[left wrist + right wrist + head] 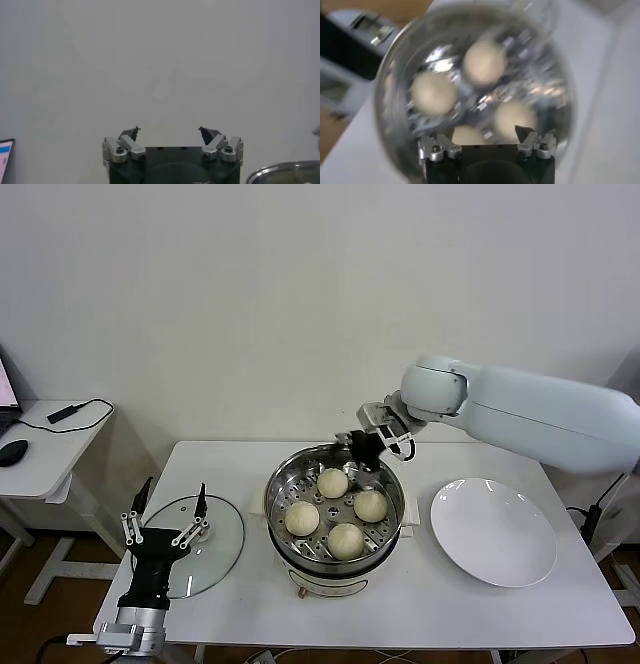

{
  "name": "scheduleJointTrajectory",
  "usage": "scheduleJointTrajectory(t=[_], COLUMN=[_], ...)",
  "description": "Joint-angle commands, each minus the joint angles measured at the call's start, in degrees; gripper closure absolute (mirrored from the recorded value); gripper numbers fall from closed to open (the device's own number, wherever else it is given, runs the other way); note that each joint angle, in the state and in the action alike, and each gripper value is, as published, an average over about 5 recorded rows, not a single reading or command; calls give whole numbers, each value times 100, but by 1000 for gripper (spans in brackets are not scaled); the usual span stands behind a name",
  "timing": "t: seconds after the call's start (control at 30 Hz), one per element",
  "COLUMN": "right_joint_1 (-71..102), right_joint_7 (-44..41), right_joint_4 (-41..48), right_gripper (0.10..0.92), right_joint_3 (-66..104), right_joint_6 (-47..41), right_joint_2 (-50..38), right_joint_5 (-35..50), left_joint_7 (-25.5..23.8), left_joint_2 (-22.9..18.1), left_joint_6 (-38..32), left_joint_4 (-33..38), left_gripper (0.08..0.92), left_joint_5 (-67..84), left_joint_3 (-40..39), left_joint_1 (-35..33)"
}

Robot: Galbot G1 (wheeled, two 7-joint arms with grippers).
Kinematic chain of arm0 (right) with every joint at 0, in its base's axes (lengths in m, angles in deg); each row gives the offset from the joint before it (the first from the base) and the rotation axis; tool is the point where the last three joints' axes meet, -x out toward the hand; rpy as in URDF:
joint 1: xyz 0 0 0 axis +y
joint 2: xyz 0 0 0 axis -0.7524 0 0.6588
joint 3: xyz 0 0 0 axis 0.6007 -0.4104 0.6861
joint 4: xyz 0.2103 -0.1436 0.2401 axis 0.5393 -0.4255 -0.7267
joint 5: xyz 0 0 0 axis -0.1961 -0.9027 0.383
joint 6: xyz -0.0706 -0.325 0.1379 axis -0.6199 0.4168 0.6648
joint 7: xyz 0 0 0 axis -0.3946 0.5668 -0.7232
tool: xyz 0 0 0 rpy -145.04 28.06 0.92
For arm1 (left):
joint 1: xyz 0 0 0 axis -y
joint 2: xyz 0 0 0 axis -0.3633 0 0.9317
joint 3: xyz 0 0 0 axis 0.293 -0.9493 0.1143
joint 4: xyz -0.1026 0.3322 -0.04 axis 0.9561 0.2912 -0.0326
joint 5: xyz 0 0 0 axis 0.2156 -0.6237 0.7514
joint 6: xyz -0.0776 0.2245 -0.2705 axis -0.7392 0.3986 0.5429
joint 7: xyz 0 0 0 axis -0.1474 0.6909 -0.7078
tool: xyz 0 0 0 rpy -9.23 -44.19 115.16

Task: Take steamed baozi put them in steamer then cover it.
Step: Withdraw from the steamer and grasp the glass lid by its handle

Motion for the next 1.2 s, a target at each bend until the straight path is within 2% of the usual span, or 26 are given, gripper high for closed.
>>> scheduleJointTrajectory(t=[0.03,0.13,0.23,0.4,0.6,0.9,1.2], right_joint_1=[2839,4217,5541,7684,9746,11094,11418], right_joint_7=[6426,6941,6942,6503,5853,5394,5226], right_joint_4=[-569,-603,-658,-977,-1313,-1592,-1557], right_gripper=[203,203,203,203,203,203,203], right_joint_3=[3276,4684,6176,8295,10015,10767,10717], right_joint_6=[1096,1405,1761,2219,2806,3345,3525], right_joint_2=[-592,-544,-456,-185,275,1069,1499], right_joint_5=[318,69,-134,-204,-448,-767,-1044], left_joint_7=[105,132,118,158,387,540,411], left_joint_2=[180,234,271,403,669,854,888], left_joint_6=[-59,-114,-197,-397,-664,-357,132], left_joint_4=[-177,-321,-534,-1035,-1711,-2249,-2479], left_gripper=[177,177,177,177,177,177,177], left_joint_5=[-1473,-2004,-2563,-3512,-5193,-6919,-7199], left_joint_3=[-108,-162,-189,-154,-1,416,418], left_joint_1=[246,359,471,621,650,457,439])
